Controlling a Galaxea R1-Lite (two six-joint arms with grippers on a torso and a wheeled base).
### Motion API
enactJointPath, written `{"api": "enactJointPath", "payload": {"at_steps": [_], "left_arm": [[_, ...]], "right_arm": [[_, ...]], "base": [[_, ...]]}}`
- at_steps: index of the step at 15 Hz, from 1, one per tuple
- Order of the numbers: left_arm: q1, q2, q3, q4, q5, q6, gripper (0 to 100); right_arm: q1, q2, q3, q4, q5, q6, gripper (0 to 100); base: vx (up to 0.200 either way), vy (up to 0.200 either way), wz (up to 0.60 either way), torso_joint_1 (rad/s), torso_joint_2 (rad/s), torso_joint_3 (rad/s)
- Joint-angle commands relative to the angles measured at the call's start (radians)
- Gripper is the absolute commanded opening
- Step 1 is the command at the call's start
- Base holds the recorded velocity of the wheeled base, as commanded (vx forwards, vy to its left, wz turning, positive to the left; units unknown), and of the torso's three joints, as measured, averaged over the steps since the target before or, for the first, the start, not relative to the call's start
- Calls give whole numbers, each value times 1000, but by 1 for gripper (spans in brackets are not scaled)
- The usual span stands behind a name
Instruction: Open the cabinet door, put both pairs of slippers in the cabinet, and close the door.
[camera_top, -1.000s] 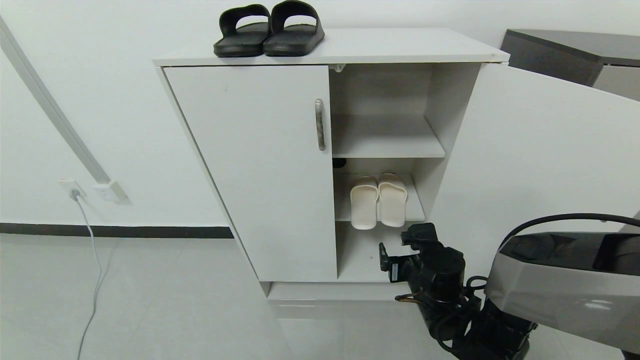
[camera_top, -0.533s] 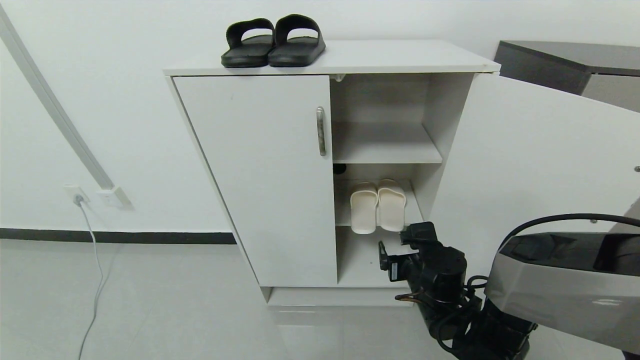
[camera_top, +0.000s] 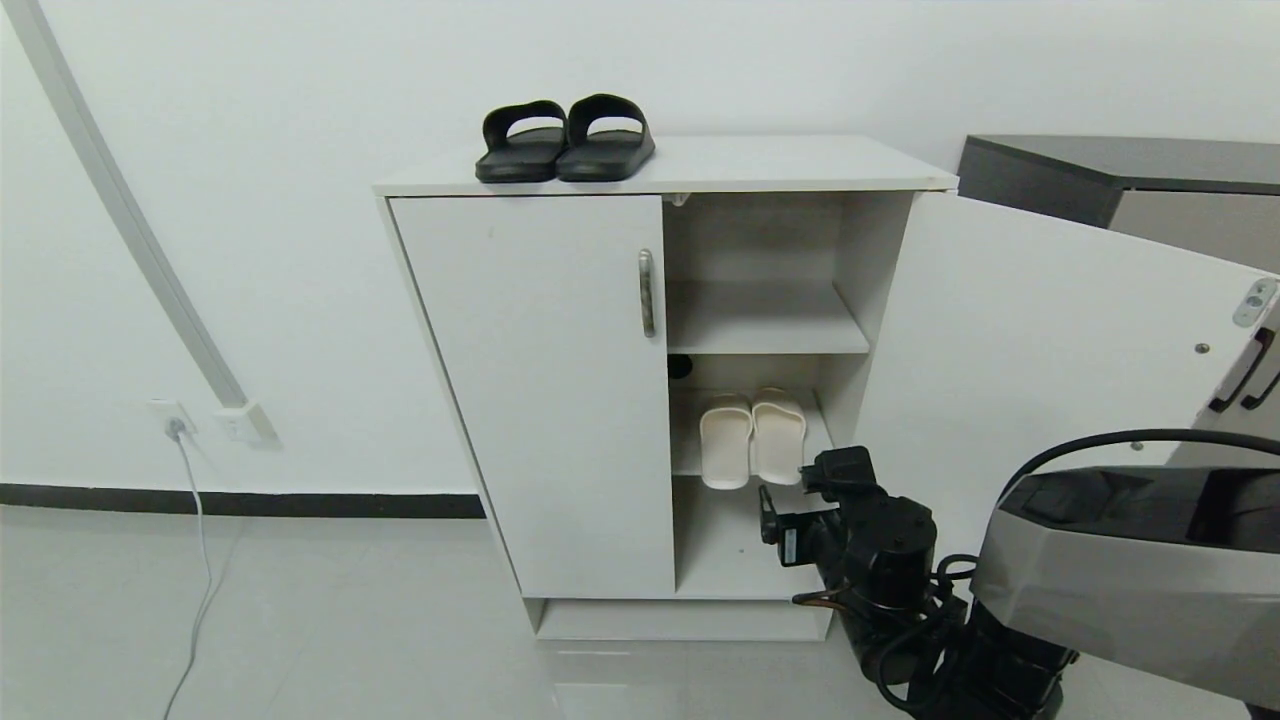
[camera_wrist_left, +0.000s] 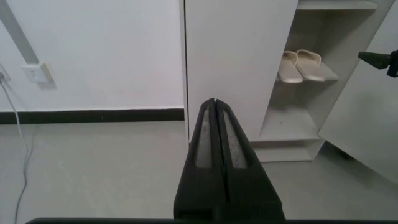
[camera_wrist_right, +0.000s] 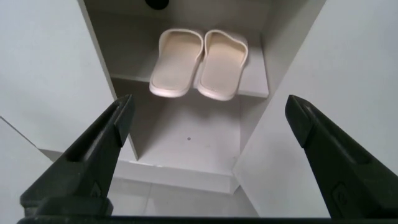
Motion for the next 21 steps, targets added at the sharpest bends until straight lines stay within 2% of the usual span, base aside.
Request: {"api": "enactJointPath", "payload": {"at_steps": [1,5,20,21], "left_arm": [[0,1,0,0,1,-7,0],[0,1,0,0,0,-8,0],[0,1,0,0,1,-10,0],[0,1,0,0,1,-10,0]], "right_arm": [[-1,1,0,-4,0,-4,100],[-1,-1,-12,-7,1,-18,100],[2,8,-5,-32,9,-25,100],[2,11,-5,-32,9,-24,100]], "base": [[0,0,0,0,0,0],[0,0,0,0,0,0],[0,200,0,3,2,3],[0,0,0,0,0,0]]}}
